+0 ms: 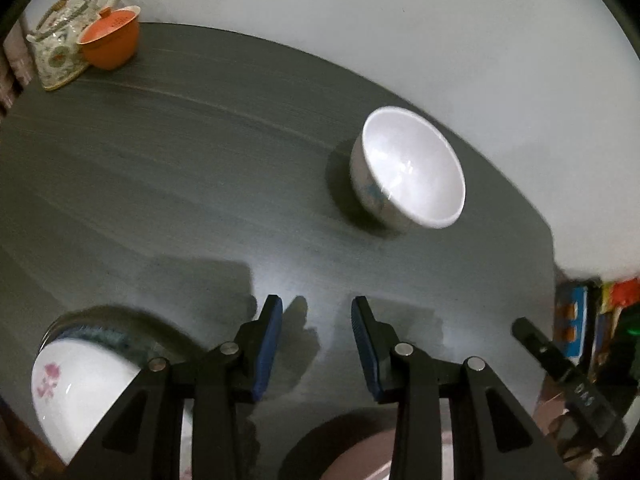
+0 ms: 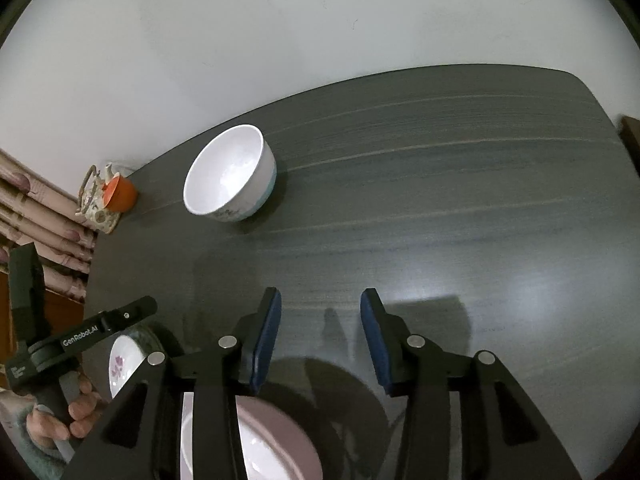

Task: Organize plates and bowls
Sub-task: 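Move both tools toward the small white bowl printed 'Dog', then close the left tool on the 'Dog' bowl rim while the right tool grips it too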

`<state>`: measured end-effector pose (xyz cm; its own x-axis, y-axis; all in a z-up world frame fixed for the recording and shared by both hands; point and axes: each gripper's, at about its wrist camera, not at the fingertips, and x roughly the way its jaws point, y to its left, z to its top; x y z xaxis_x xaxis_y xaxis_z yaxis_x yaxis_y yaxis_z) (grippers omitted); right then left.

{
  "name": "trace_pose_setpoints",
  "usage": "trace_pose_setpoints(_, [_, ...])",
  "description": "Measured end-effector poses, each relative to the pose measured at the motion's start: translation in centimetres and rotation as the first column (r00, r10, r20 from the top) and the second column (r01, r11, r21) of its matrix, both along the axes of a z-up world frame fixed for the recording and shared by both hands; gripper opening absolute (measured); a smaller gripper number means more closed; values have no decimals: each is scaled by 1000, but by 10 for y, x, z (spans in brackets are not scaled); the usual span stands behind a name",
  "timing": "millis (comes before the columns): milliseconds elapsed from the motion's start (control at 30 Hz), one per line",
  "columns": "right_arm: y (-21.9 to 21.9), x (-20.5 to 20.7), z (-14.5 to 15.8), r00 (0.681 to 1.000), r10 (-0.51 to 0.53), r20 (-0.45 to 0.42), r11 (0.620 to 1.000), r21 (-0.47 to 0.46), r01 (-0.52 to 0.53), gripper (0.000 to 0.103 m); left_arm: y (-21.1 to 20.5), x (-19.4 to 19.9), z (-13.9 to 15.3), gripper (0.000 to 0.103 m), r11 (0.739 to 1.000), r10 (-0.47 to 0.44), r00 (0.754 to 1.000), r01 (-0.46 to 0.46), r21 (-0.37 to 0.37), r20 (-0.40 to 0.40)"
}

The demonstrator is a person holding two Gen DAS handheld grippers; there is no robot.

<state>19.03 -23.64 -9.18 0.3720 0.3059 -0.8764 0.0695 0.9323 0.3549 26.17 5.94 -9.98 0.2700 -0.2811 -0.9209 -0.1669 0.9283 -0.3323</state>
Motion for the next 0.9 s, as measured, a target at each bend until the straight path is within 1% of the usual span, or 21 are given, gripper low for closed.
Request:
trace_pose_setpoints(67, [3,13,0,1000,17,11,1000,-6,-17,40,1,14,-1,36,1000,15,1000,-15,-21,7])
trace_pose_setpoints(167, [7,34,-3,999,40,25,999,-4,-40,42,1,34,0,36,999,33,999,-33,-7,21])
trace_pose_setpoints(333, [14,72,-13,999,46,15,999,17,-46,43,-1,67,1,36,999,46,998,-45,-23,50])
trace_pose_setpoints(467, [17,101,-21,999,38,4,998,41,-38,43,-2,88,-11,36,998,48,998,-47,-39,28])
trace_pose_setpoints(633, [30,127,-37,998,44,-34,998,47,-42,46,-7,101,-27,36,999,20,1000,-20,-25,-6])
trace_pose_setpoints(667, [33,132,-41,998,48,-44,998,42,-46,46,-15,105,-31,36,999,19,1000,-19,-26,-14])
trace_pose_setpoints(733, [38,138,-47,997,52,-58,998,33,-50,46,-13,106,-37,36,999,13,999,-14,-31,-29])
trace_pose_setpoints(800, [43,143,-55,995,54,-82,998,26,-52,46,-13,110,-44,36,1000,10,999,-11,-19,-39])
trace_pose_setpoints(900, [48,146,-61,994,65,-90,998,21,-64,46,-17,111,-52,36,1000,1,998,-2,-7,-55])
